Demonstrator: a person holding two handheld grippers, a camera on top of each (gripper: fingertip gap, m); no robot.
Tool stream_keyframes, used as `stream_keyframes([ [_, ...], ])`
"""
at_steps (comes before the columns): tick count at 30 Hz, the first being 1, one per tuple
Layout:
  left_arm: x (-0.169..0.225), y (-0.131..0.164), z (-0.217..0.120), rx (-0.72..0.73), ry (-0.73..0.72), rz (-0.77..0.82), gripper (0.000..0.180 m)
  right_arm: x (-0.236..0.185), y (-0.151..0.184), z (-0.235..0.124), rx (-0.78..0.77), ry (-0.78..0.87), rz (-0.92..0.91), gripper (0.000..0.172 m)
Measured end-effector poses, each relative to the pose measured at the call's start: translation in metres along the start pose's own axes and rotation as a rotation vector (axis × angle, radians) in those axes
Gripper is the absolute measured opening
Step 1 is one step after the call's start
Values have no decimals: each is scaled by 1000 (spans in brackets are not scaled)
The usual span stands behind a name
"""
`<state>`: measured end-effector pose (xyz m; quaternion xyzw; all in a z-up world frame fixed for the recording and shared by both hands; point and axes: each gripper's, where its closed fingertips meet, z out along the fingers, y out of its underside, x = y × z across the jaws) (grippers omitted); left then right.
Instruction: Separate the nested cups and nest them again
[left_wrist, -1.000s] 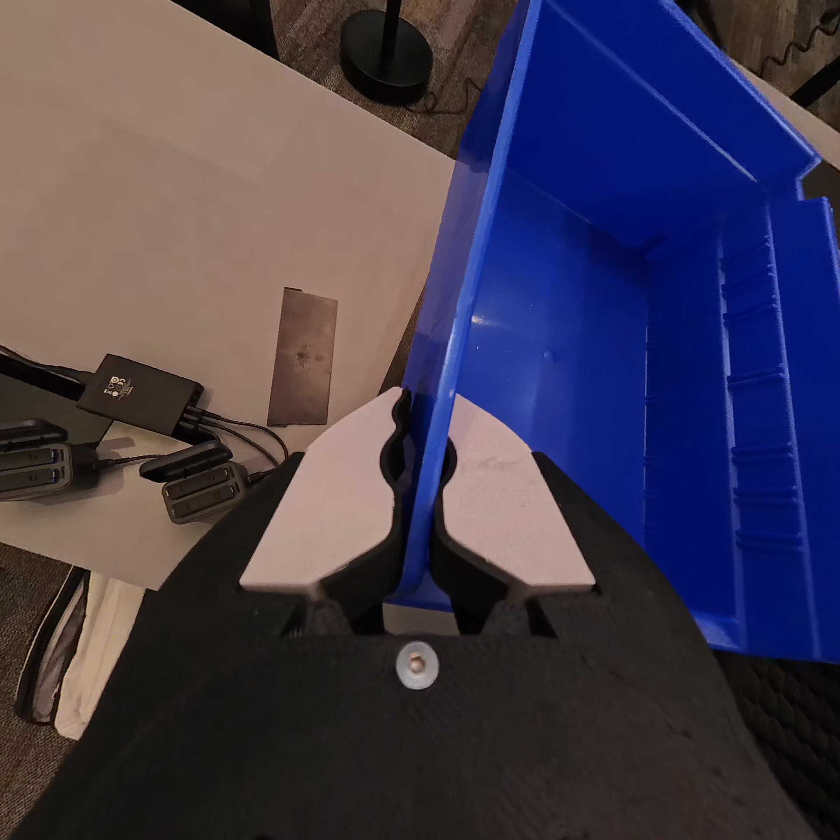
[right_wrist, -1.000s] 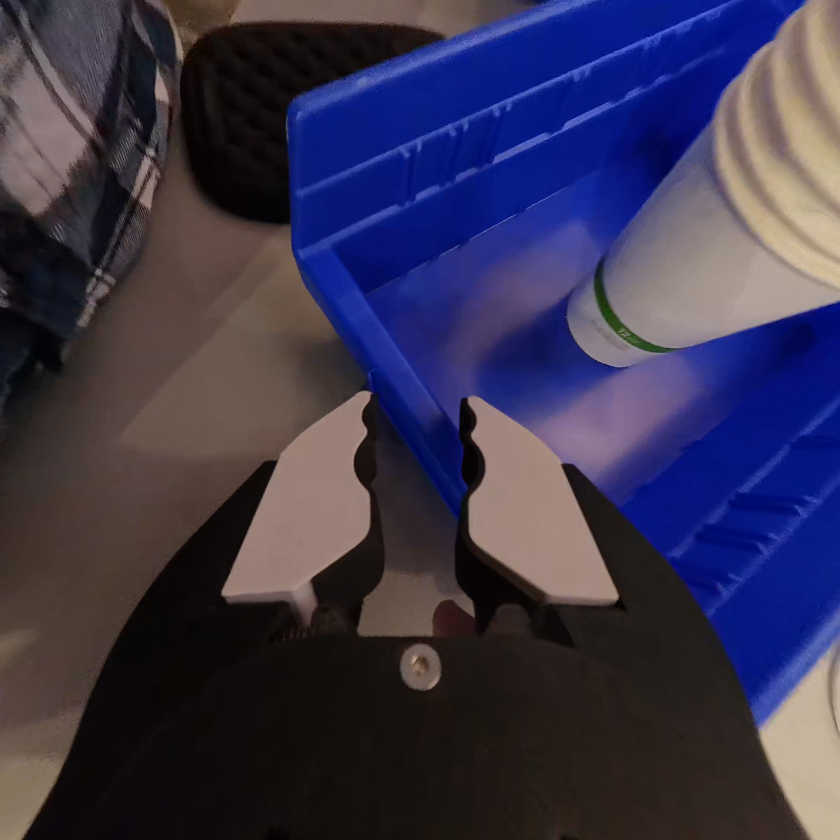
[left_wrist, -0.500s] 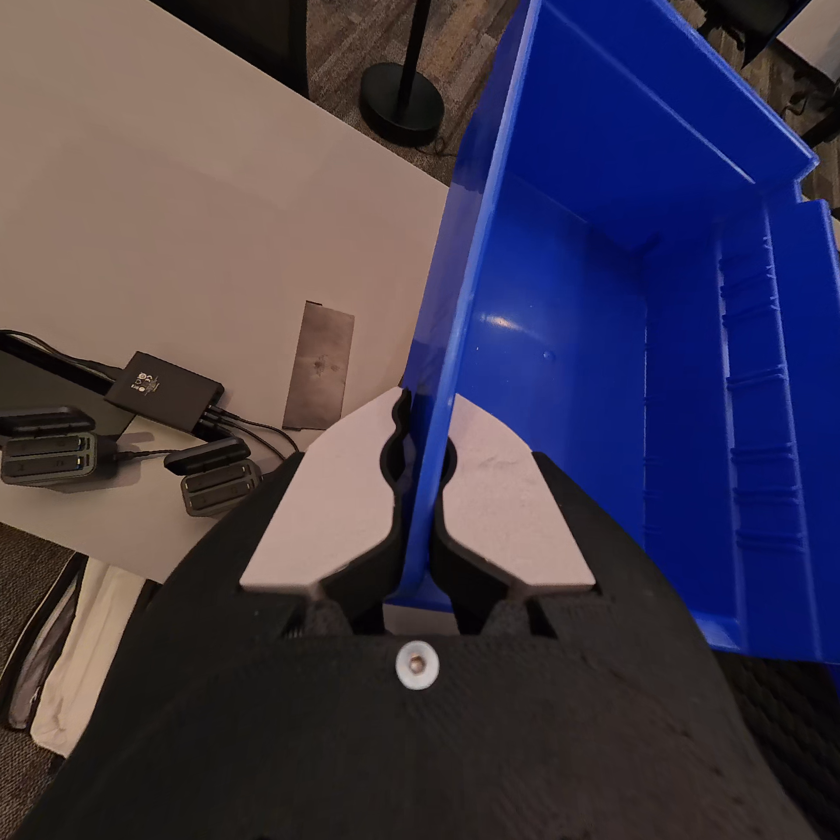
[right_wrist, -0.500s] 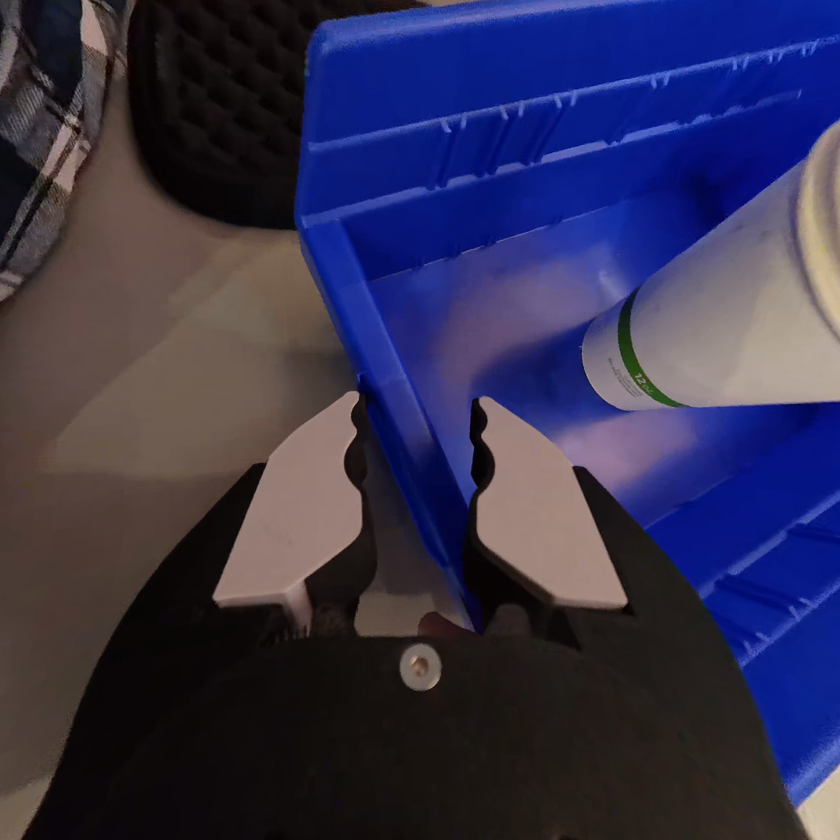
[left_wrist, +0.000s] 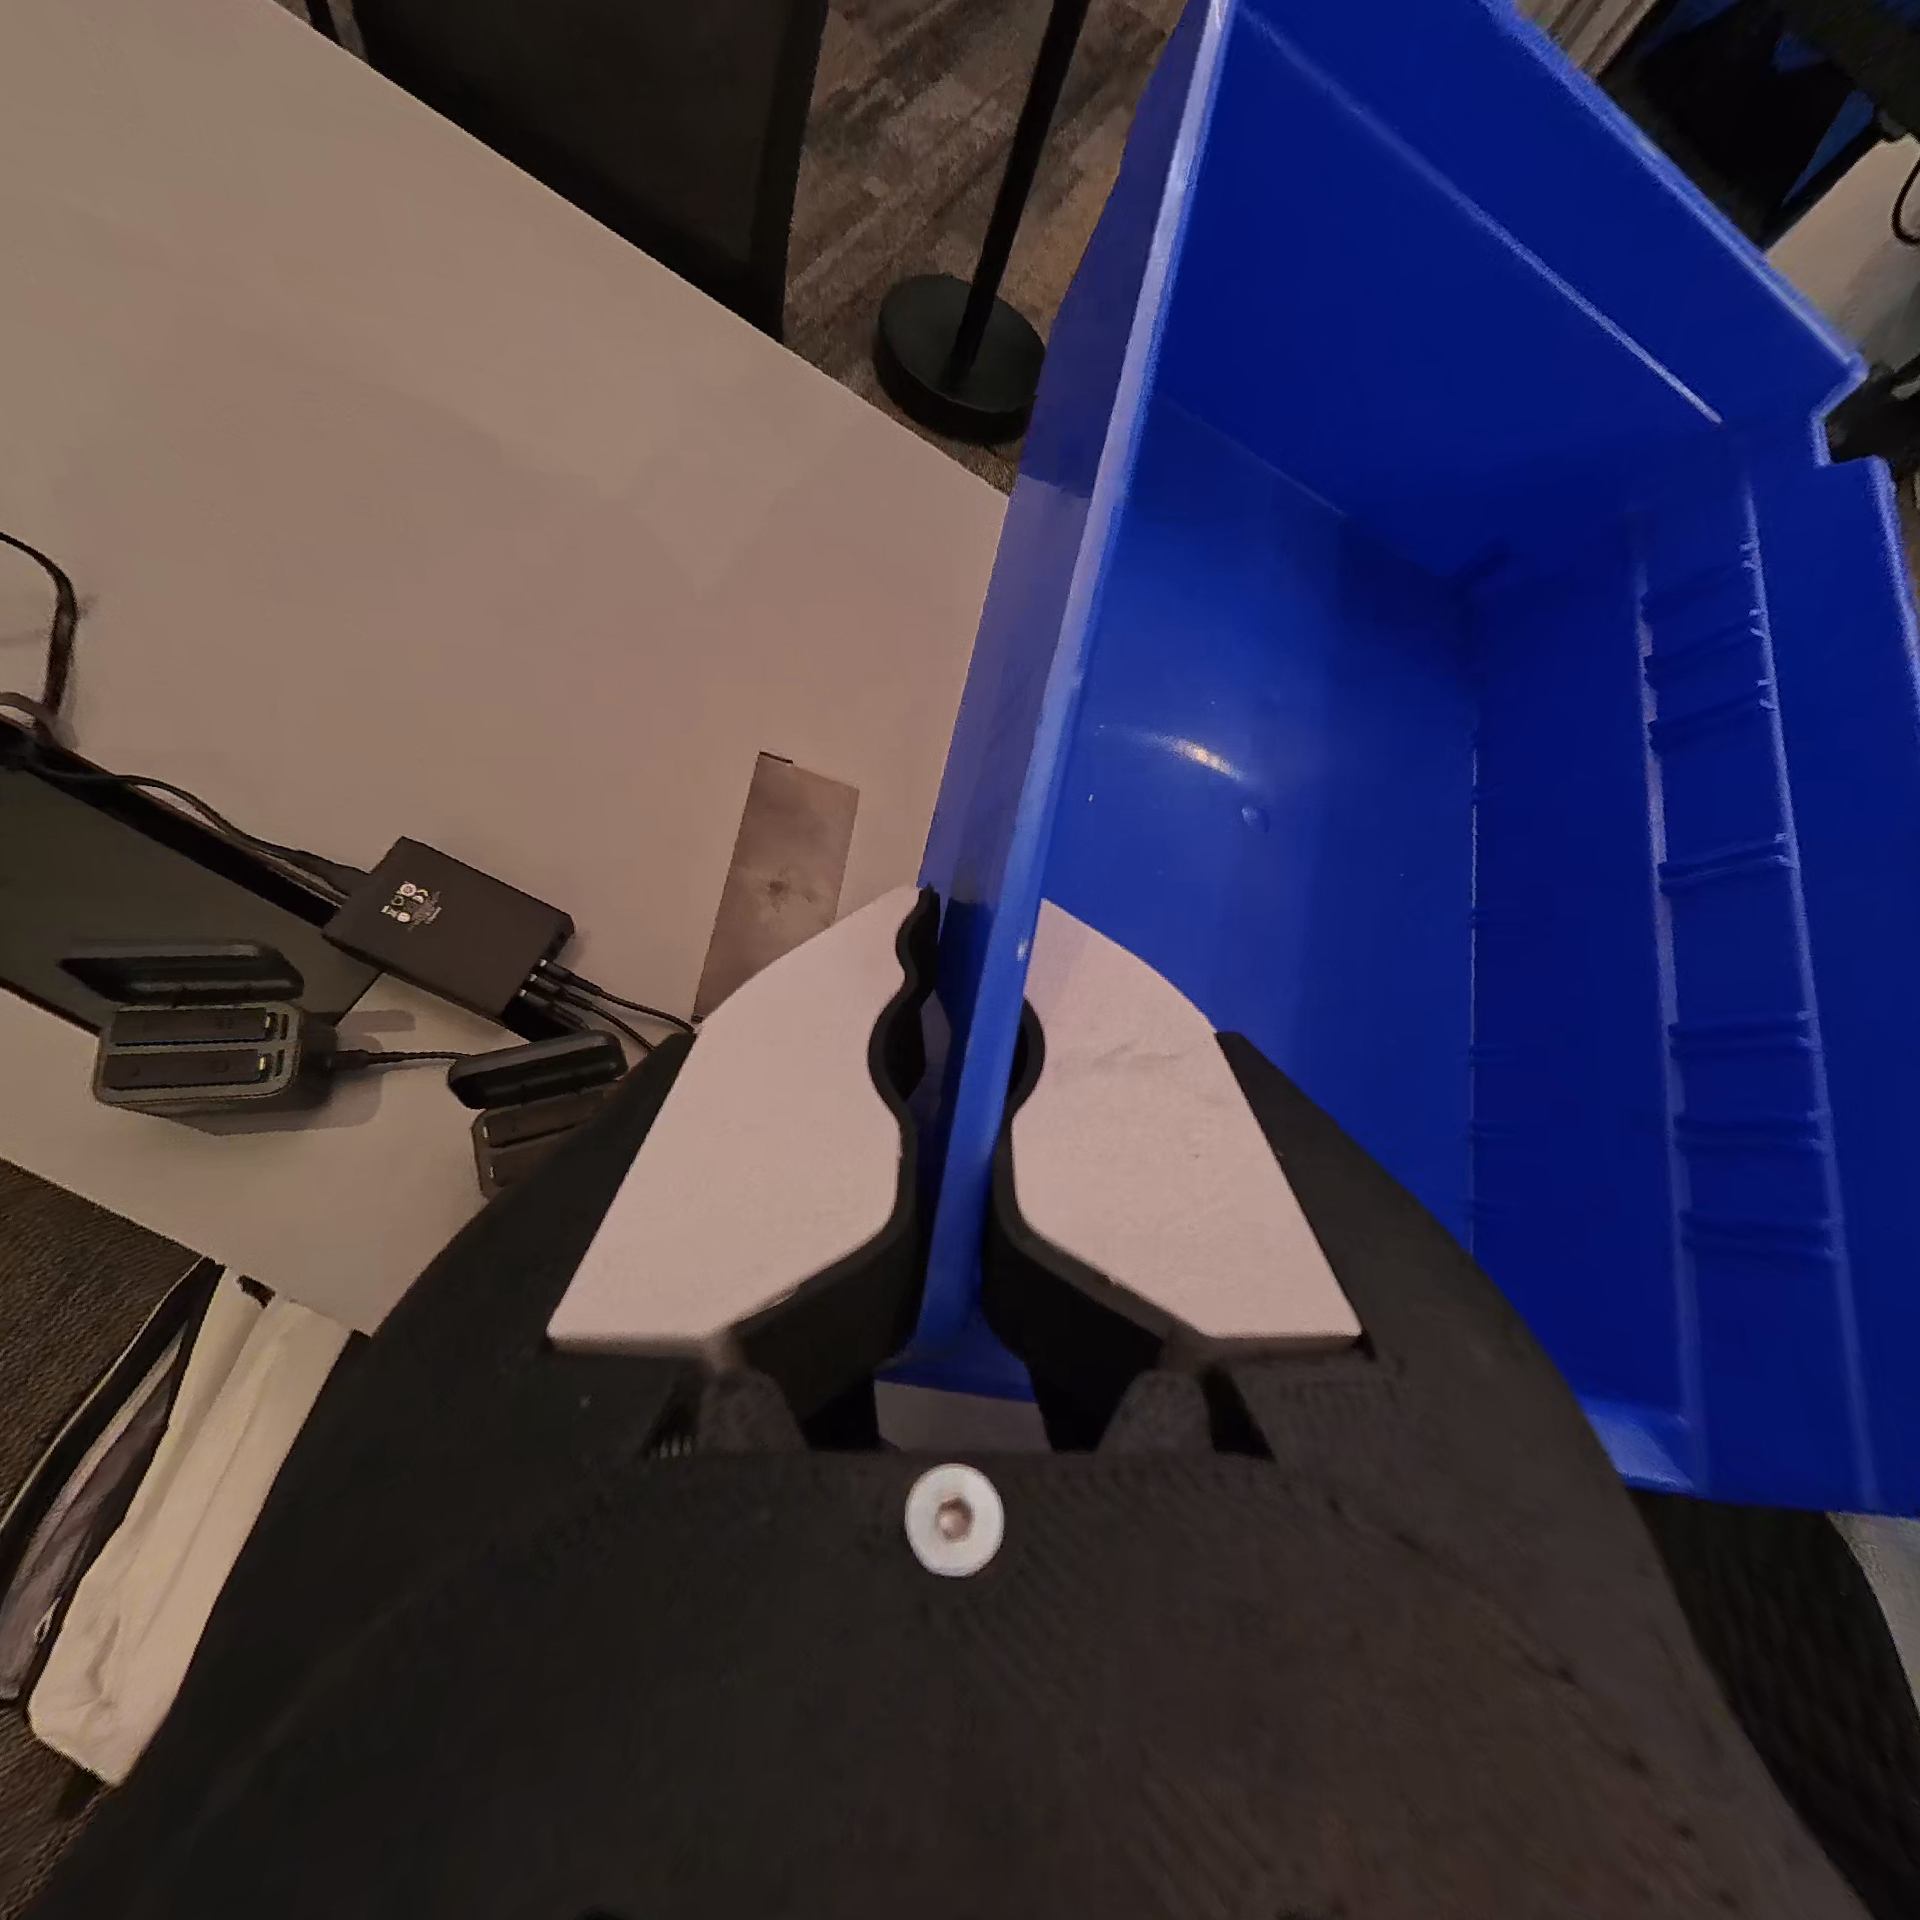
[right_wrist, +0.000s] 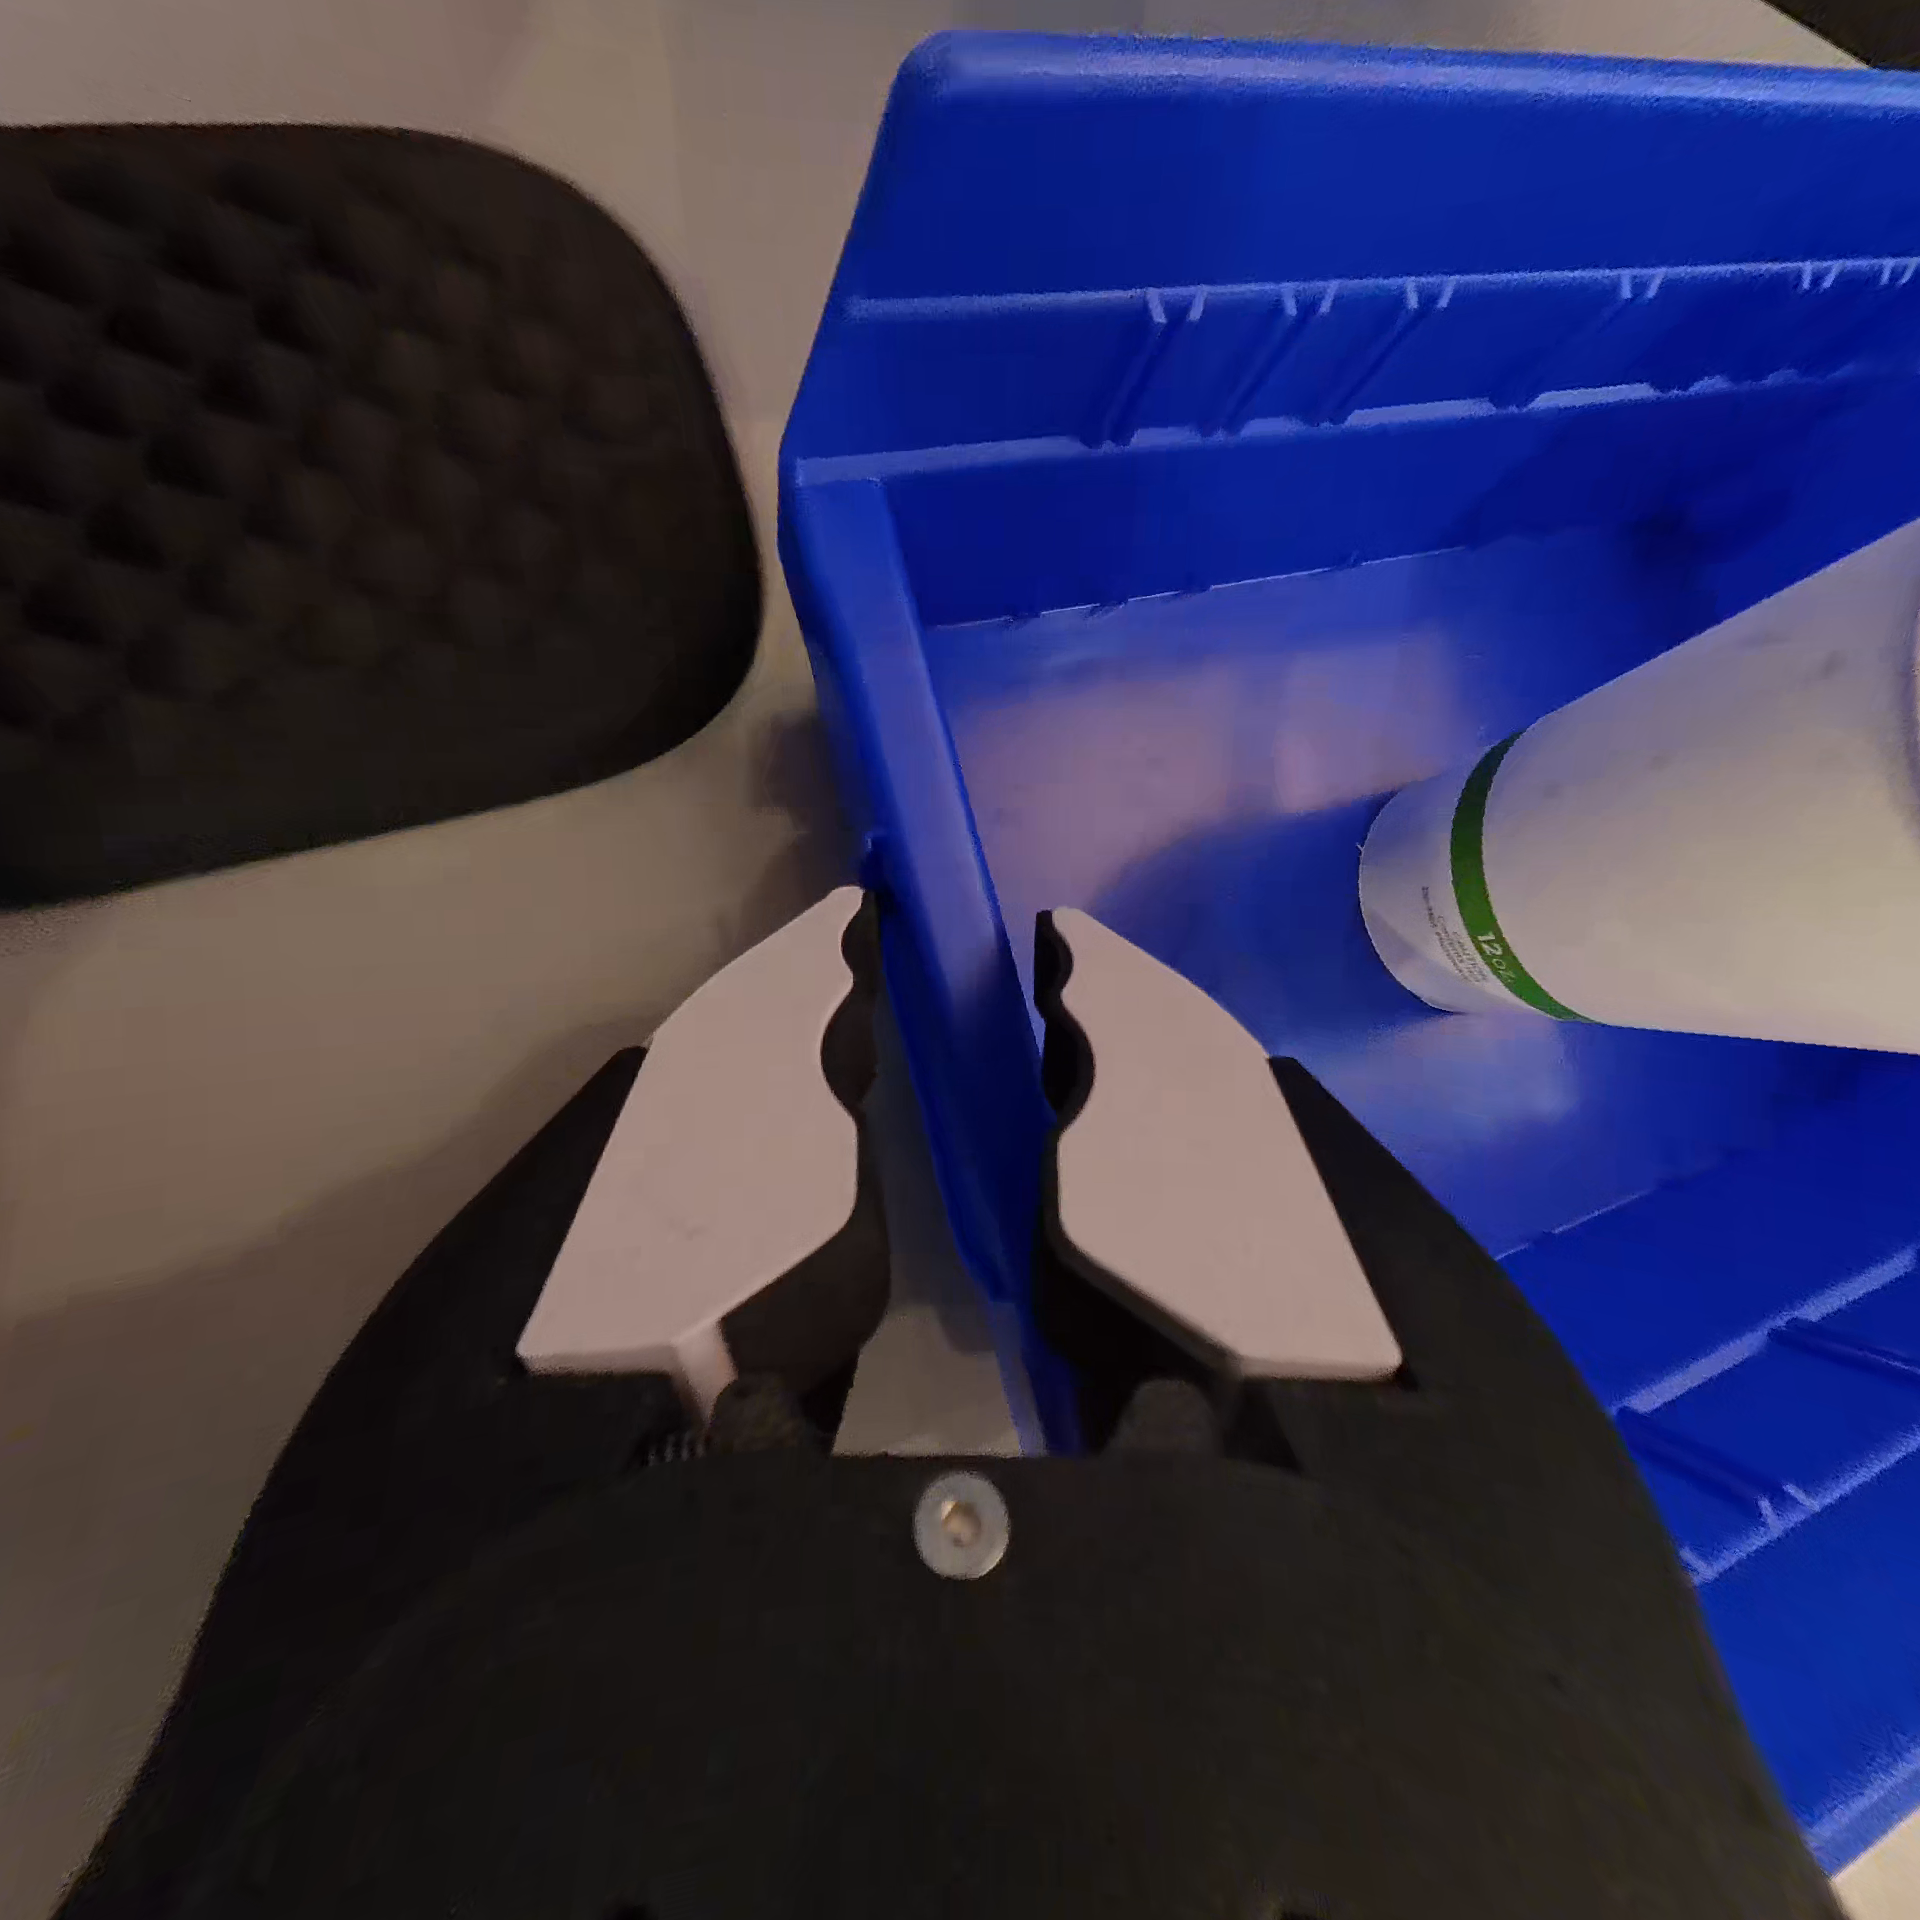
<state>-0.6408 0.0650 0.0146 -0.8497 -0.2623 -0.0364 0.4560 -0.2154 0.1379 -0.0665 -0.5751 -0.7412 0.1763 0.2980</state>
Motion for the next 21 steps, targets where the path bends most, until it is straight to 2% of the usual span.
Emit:
stream_keyframes([
  [10, -22, -14, -24, 56, -21, -31, 7, 65, -44, 58, -94, 78, 190, 24],
  [17, -24, -23, -36, 76, -16, -32, 7, 107, -77, 98, -134, 134, 293, 24],
  [21, -24, -29, -41, 87, -12, -31, 7, 129, -85, 112, -142, 154, 331, 24],
])
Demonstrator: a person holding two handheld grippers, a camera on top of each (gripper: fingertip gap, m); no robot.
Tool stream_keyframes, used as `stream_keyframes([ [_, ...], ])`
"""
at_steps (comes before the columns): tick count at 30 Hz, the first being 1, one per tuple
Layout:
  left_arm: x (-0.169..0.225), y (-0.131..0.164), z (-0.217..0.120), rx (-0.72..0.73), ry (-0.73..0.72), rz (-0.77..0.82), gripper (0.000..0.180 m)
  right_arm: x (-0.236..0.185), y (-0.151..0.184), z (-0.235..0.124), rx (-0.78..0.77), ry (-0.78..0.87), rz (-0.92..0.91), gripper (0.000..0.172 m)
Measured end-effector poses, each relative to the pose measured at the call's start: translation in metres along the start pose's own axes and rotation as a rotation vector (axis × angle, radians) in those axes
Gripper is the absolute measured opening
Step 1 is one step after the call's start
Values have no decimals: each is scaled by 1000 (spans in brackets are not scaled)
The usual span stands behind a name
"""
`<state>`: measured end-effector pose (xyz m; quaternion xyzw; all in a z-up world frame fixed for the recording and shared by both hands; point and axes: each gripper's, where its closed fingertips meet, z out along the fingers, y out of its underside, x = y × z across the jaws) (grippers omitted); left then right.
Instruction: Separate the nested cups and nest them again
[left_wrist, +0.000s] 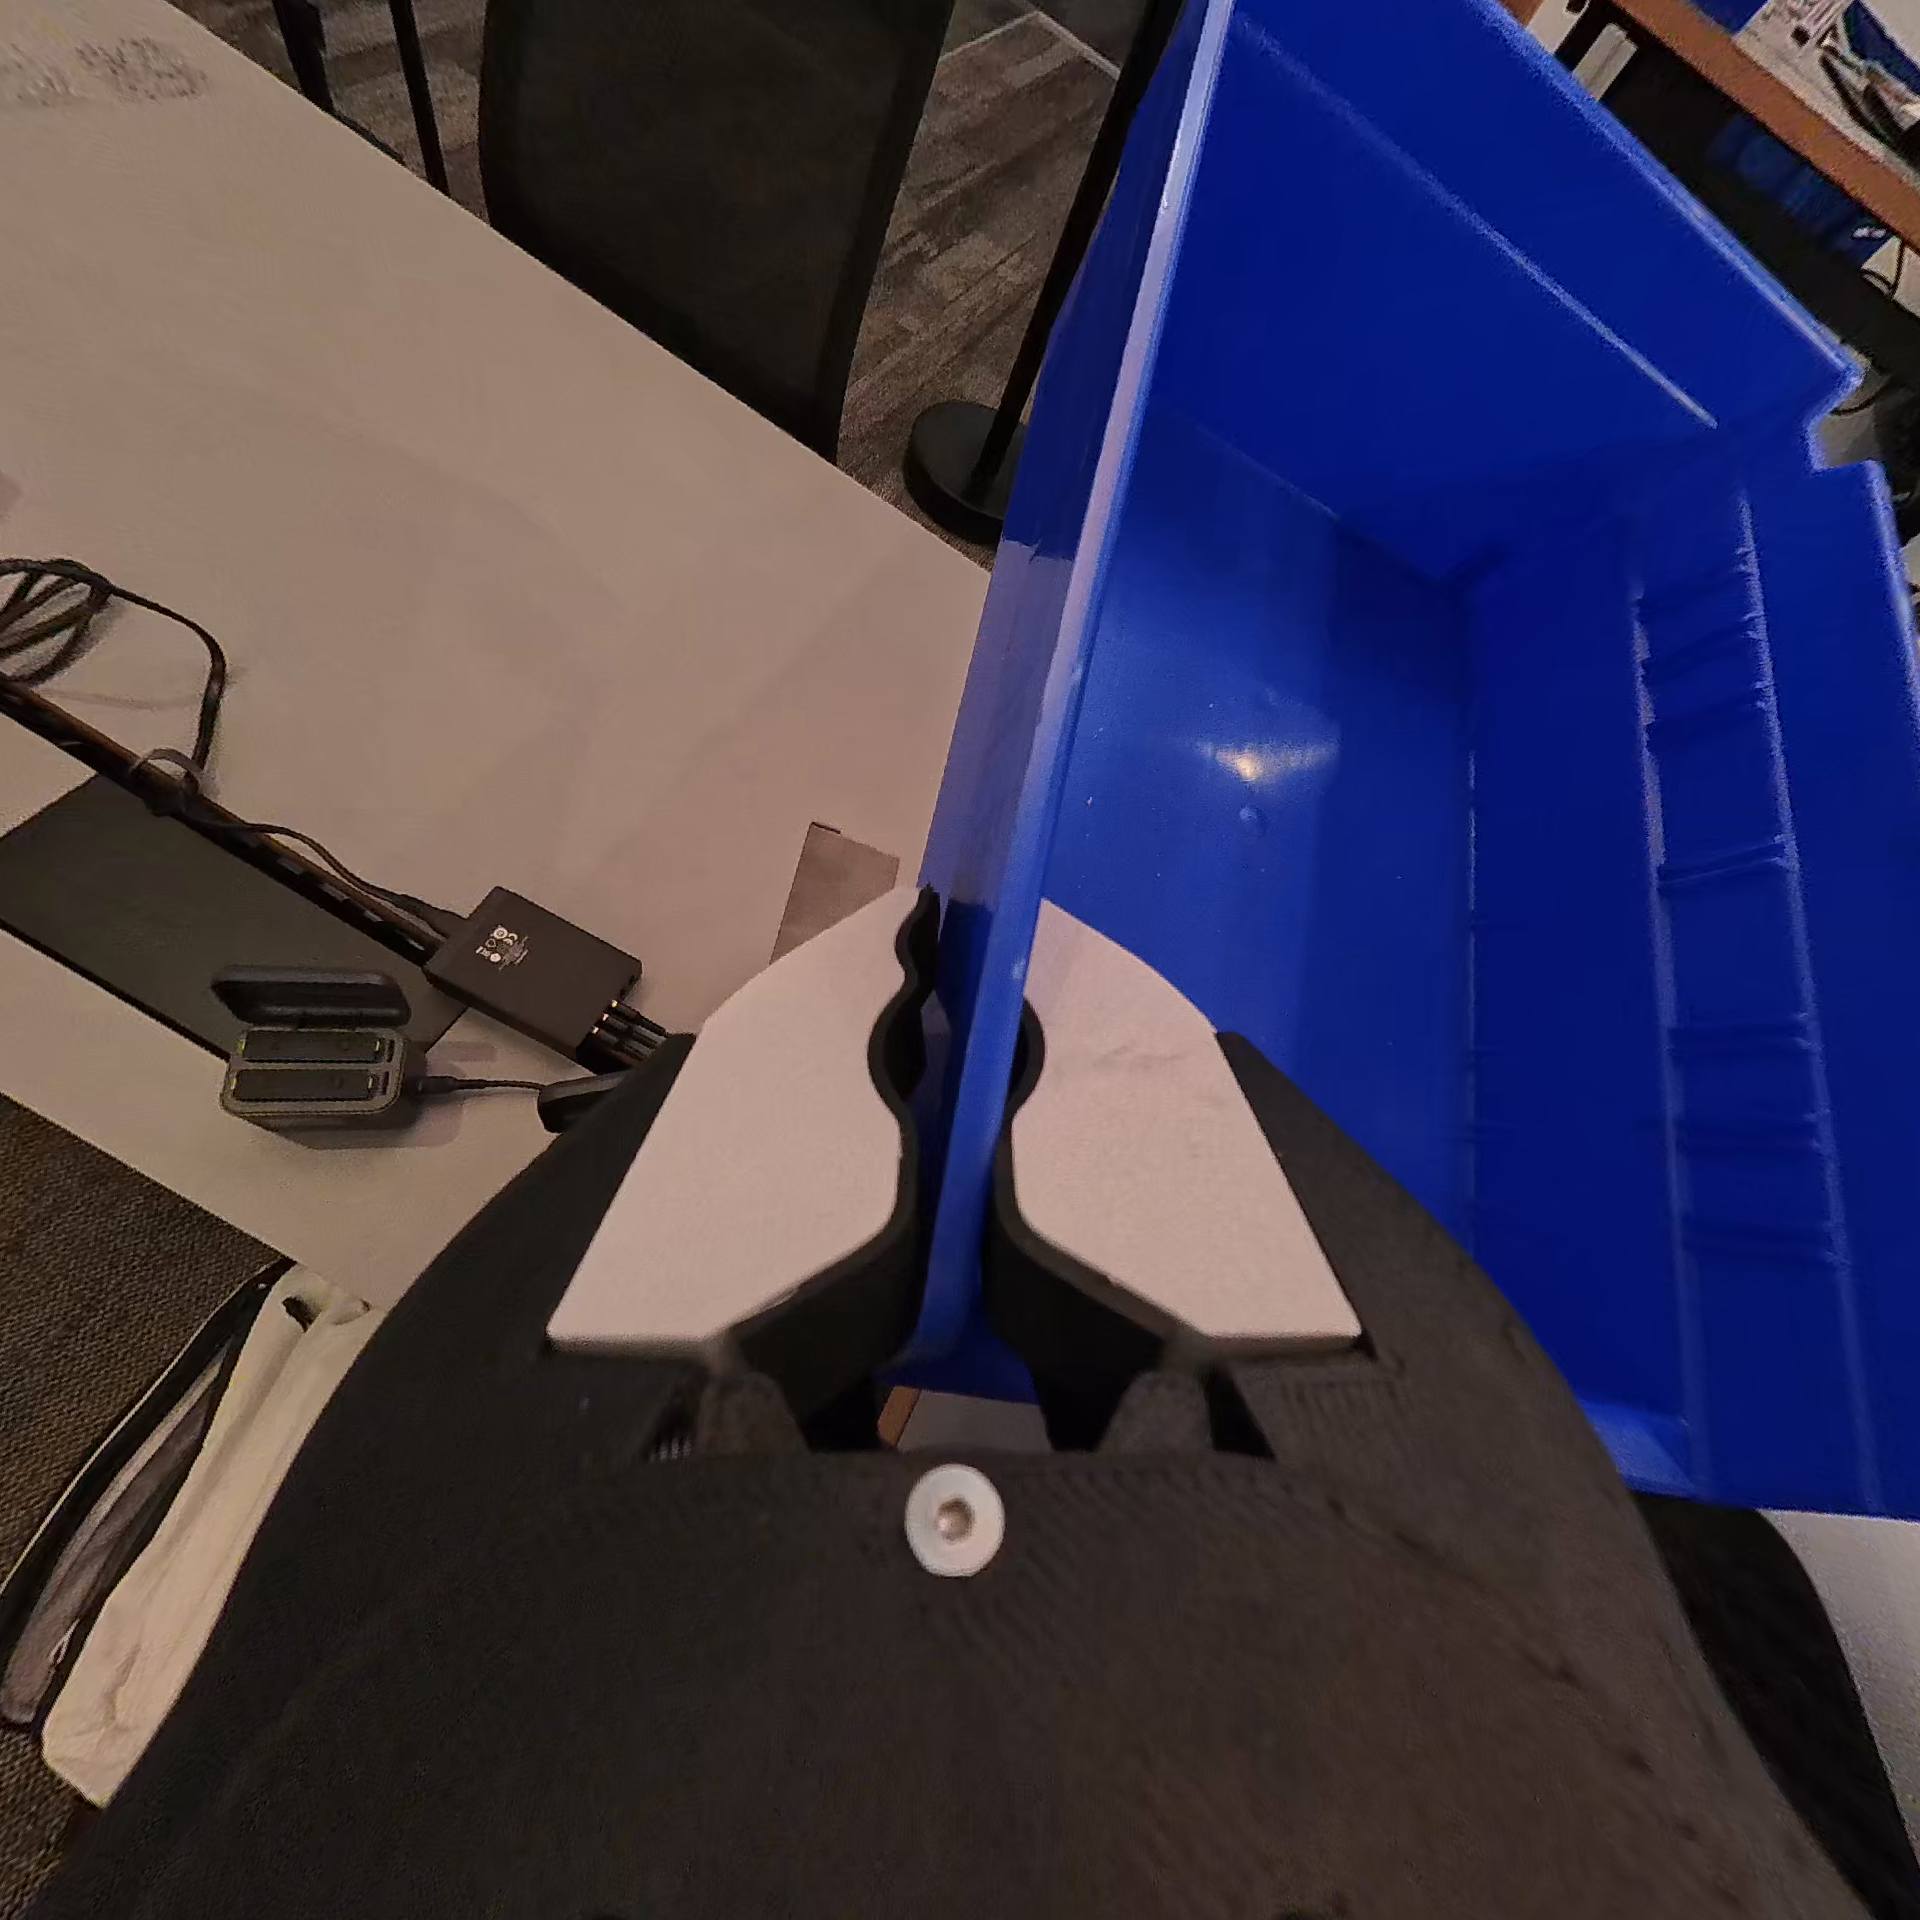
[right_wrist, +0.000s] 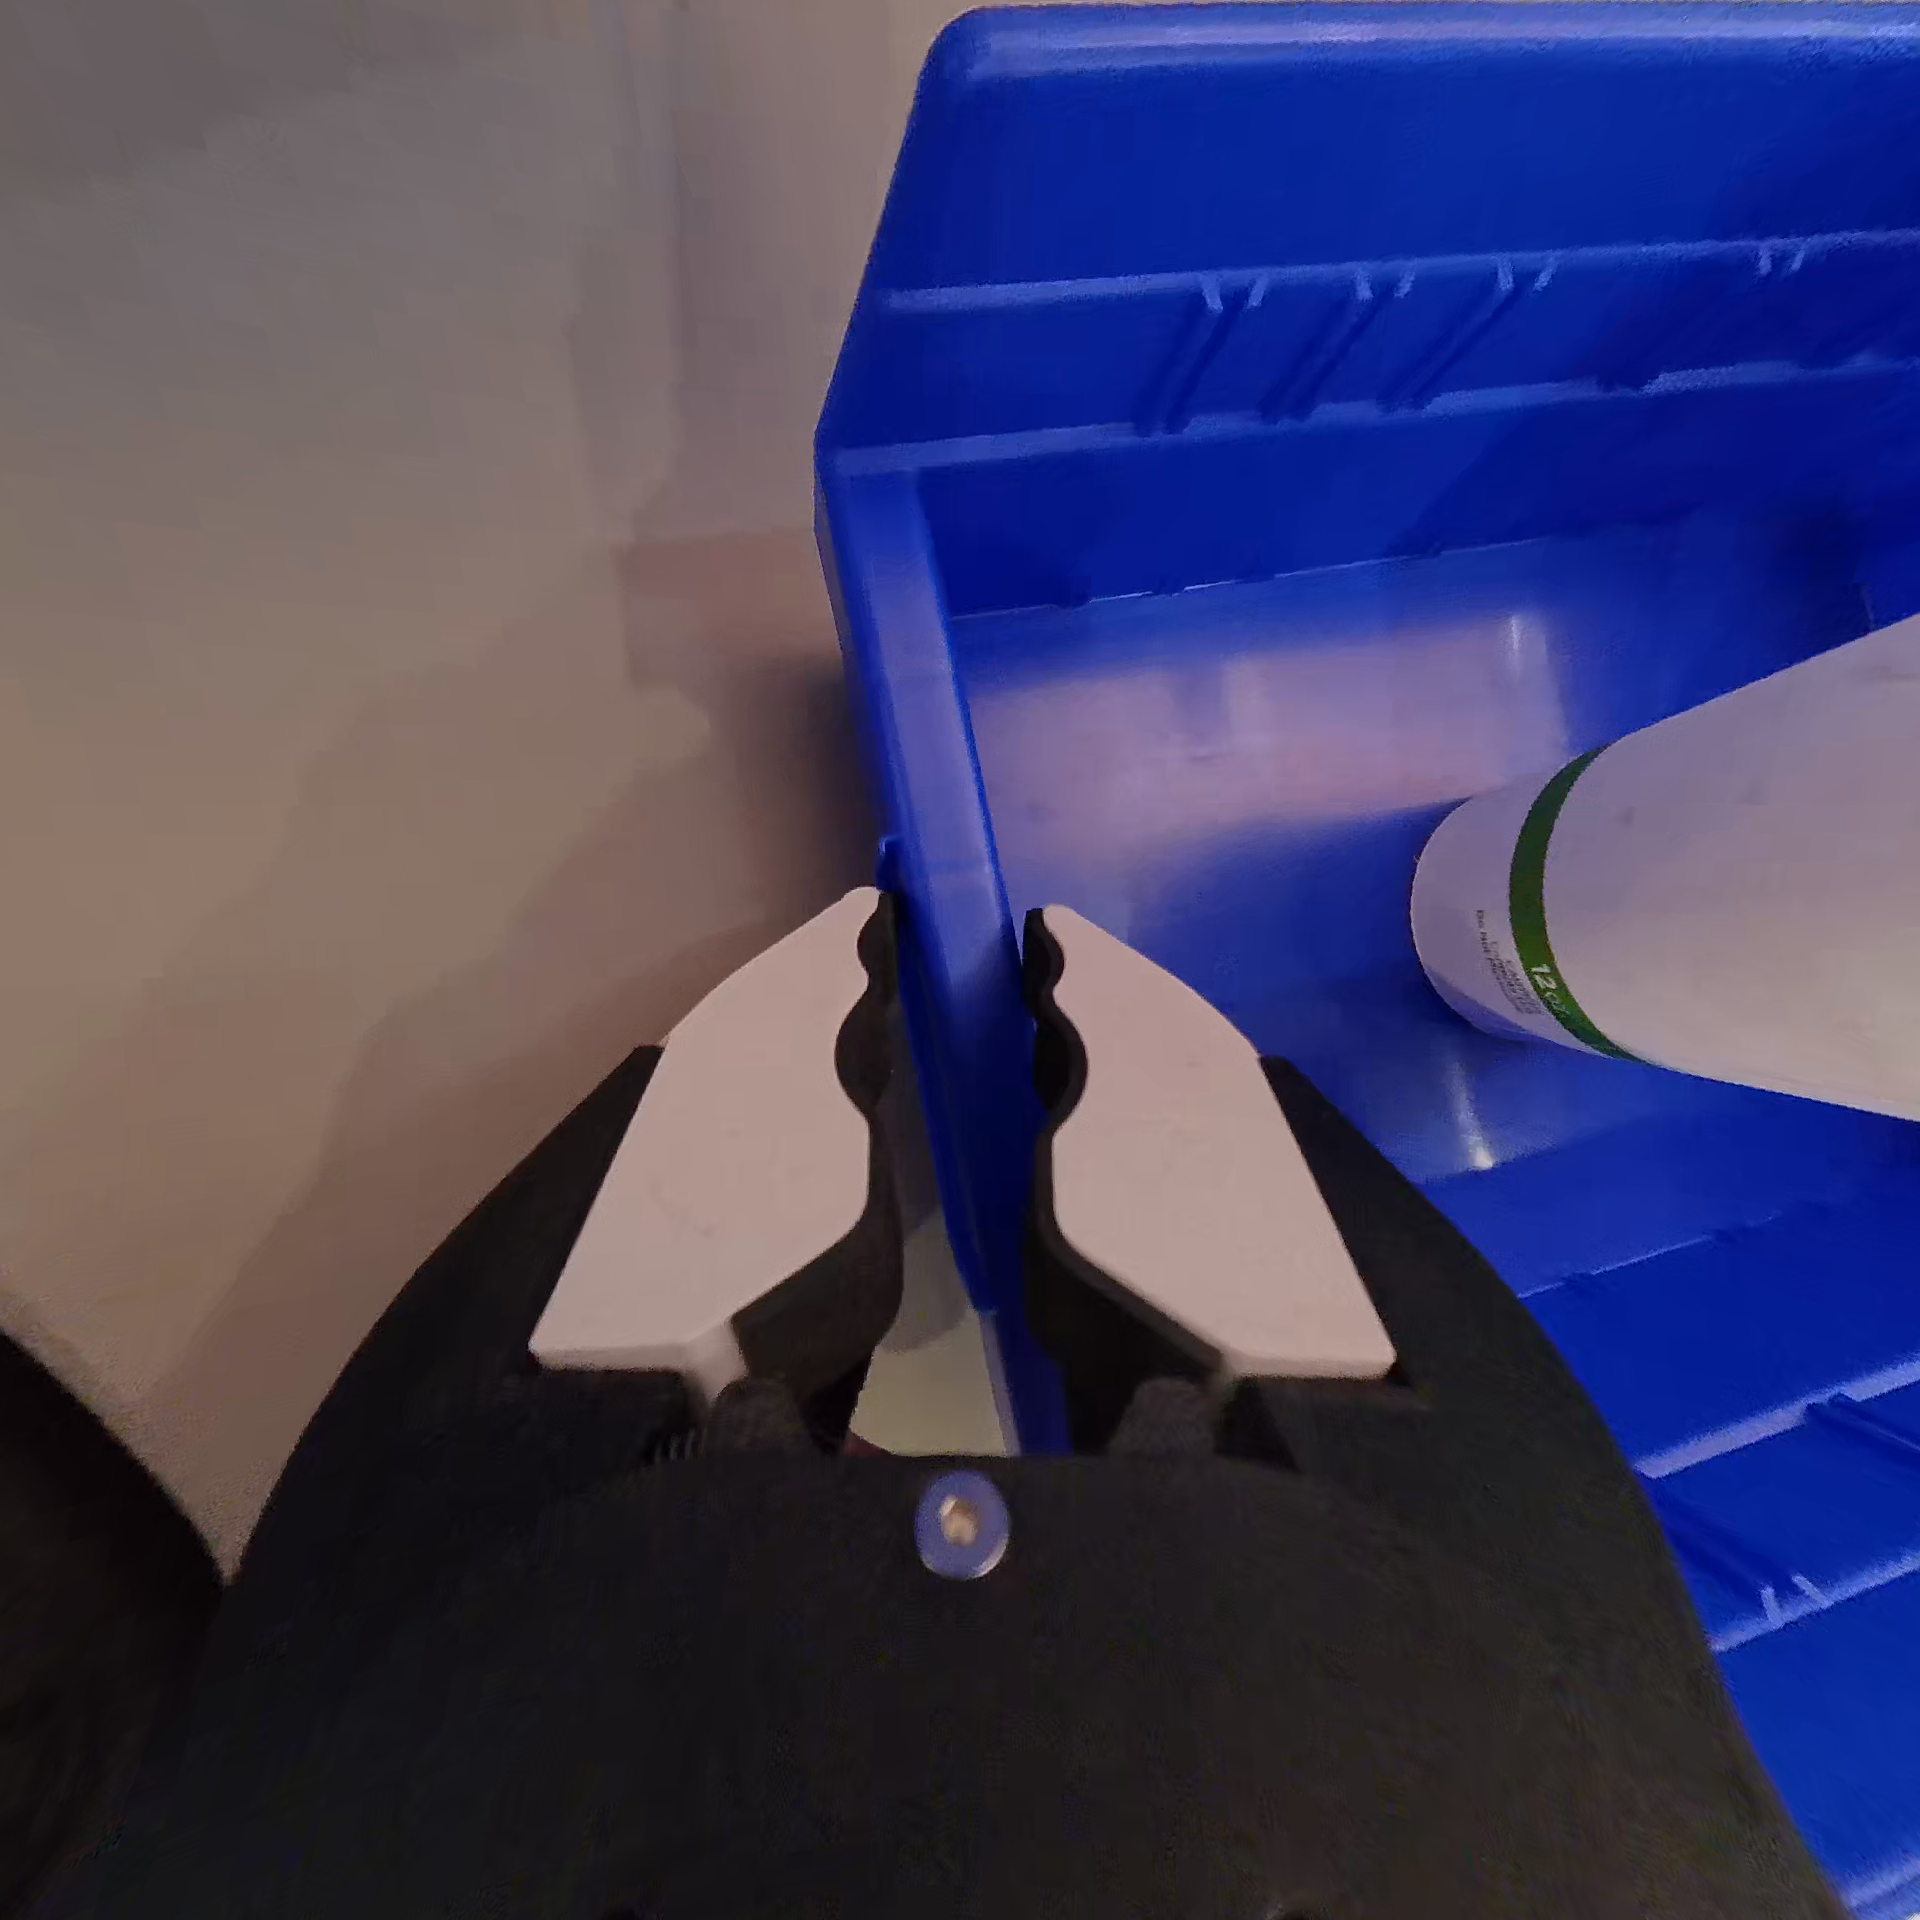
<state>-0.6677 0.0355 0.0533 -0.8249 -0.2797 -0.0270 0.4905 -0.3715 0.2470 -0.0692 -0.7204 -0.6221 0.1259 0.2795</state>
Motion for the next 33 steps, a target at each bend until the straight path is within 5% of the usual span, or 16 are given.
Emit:
stream_keyframes([
  [4, 4, -8, -5, 16, 12, 5, 7, 8, -5, 3, 10, 38, -18, 25],
  [7, 12, -17, -11, 37, 28, 14, 7, 7, -8, -16, 63, 117, -66, 72],
  [9, 20, -25, -15, 56, 50, 18, 7, 0, -14, -42, 139, 122, -67, 81],
  [16, 88, -62, -38, 135, 256, 108, 7, -51, -23, -169, 496, -121, -34, 59],
  [24, 267, -73, -68, 132, 695, 297, 7, -87, 59, -283, 691, -379, 35, 51],
  [33, 516, 15, -65, -55, 1128, 424, 7, -45, 188, -426, 941, -191, 308, 42],
])
